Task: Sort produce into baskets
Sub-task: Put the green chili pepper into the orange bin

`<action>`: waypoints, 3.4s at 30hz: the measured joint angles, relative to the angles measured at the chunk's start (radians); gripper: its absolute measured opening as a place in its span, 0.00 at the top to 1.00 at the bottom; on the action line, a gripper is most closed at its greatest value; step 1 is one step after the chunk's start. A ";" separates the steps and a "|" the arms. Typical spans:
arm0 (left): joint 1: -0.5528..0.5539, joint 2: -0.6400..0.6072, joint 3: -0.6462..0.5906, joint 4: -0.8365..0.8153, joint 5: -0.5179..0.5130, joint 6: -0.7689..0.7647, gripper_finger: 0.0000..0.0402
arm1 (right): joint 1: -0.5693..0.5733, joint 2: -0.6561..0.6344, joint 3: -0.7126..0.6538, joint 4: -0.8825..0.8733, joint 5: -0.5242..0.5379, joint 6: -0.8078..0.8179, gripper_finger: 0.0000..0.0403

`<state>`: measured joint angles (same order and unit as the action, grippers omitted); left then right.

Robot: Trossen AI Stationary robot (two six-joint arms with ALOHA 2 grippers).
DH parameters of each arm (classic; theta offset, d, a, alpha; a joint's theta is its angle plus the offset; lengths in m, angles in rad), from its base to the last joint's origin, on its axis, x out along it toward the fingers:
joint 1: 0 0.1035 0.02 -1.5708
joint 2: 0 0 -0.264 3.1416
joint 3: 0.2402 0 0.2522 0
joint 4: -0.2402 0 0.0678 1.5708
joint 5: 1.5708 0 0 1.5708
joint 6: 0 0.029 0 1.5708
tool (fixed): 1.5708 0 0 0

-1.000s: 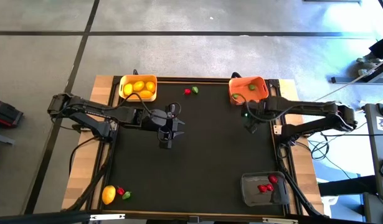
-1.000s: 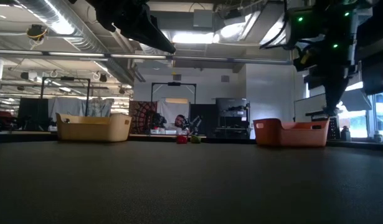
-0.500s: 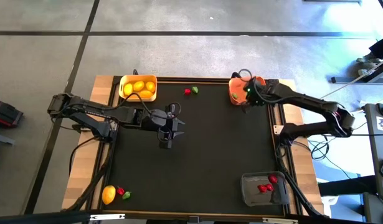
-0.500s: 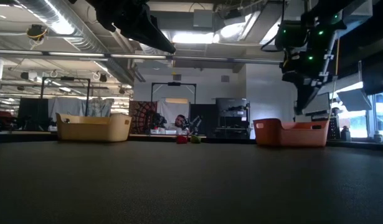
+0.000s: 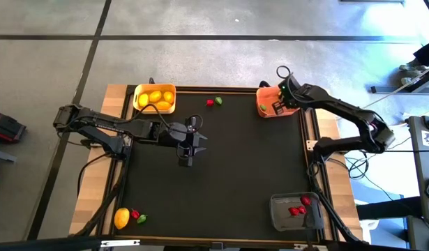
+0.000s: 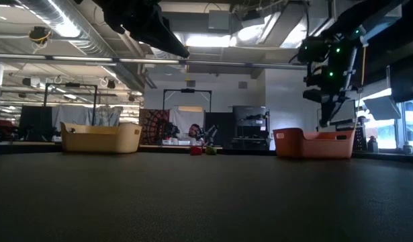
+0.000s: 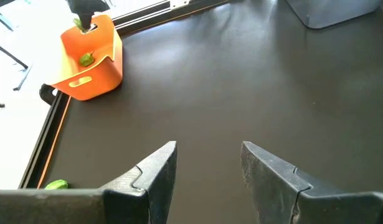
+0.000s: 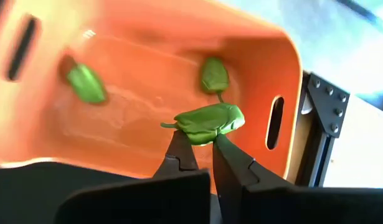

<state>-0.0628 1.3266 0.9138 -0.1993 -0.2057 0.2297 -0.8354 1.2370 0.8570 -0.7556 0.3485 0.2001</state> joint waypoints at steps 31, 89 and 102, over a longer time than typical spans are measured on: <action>0.000 0.000 0.000 0.000 0.000 -0.020 0.57 | -0.036 0.215 0.000 -0.013 0.034 -0.008 0.91; -0.055 -0.185 -0.037 -0.055 0.001 -0.025 0.57 | 0.393 0.089 -0.001 0.667 -0.318 0.010 0.24; 0.000 -0.446 -0.237 0.039 0.000 -0.085 0.57 | 0.395 0.377 0.199 0.650 -0.255 -0.015 0.40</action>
<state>-0.0629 0.8808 0.6770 -0.1598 -0.2058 0.1445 -0.4400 1.6145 1.0563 -0.1053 0.0931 0.1848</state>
